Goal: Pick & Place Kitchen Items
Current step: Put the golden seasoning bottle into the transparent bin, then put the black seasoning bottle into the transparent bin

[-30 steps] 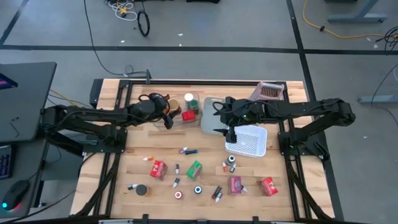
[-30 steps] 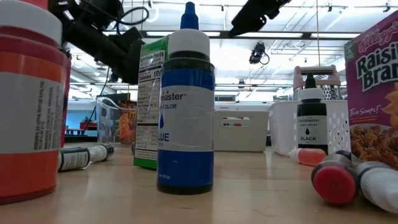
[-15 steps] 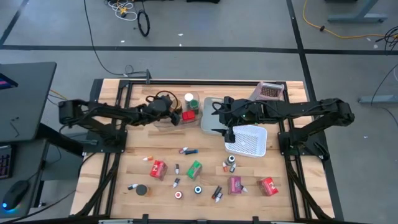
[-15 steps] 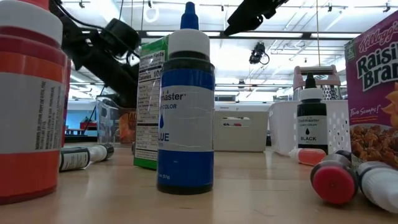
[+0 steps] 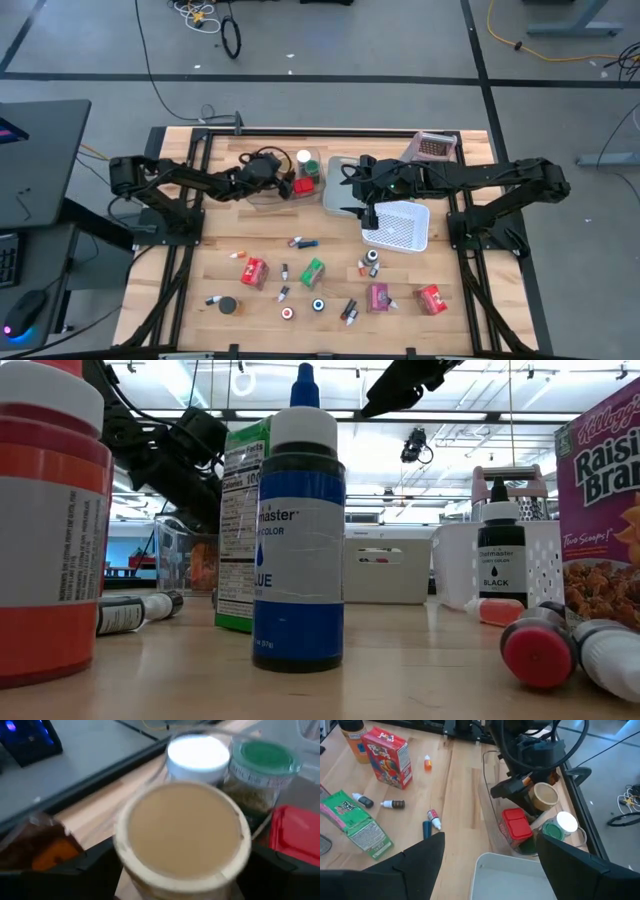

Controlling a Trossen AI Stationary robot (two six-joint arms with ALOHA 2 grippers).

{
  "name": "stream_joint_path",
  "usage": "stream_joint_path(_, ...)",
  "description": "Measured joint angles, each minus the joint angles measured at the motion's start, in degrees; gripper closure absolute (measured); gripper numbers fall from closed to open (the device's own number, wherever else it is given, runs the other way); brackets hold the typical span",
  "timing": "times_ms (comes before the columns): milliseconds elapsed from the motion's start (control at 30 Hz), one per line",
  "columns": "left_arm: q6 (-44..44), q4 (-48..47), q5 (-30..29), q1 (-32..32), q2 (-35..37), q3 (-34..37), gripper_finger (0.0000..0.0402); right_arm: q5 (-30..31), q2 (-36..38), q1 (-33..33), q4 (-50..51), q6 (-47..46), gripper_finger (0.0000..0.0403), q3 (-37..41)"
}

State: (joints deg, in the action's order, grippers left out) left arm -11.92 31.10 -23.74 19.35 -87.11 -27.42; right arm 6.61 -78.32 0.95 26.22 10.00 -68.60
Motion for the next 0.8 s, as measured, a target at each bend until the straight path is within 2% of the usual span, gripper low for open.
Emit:
stream_joint_path(233,5.3,-0.8,-2.1,-0.3,3.8,-1.0,0.0050,0.0,0.0,0.0,0.1,-2.2,0.0080,0.0)
stream_joint_path(433,11.5,-4.0,-1.0,-4.2,14.2,-3.3,0.0050,0.0,0.0,0.0,0.1,-4.5,0.0080,0.0)
stream_joint_path(600,16.4,-9.4,-0.4,-12.6,23.7,-5.9,0.0050,0.0,0.0,0.0,0.0,-6.5,0.0080,0.0)
stream_joint_path(800,18.7,-17.0,-2.0,-28.0,30.1,-9.2,0.0059,0.0,0.0,0.0,0.0,-6.5,0.0080,0.0)
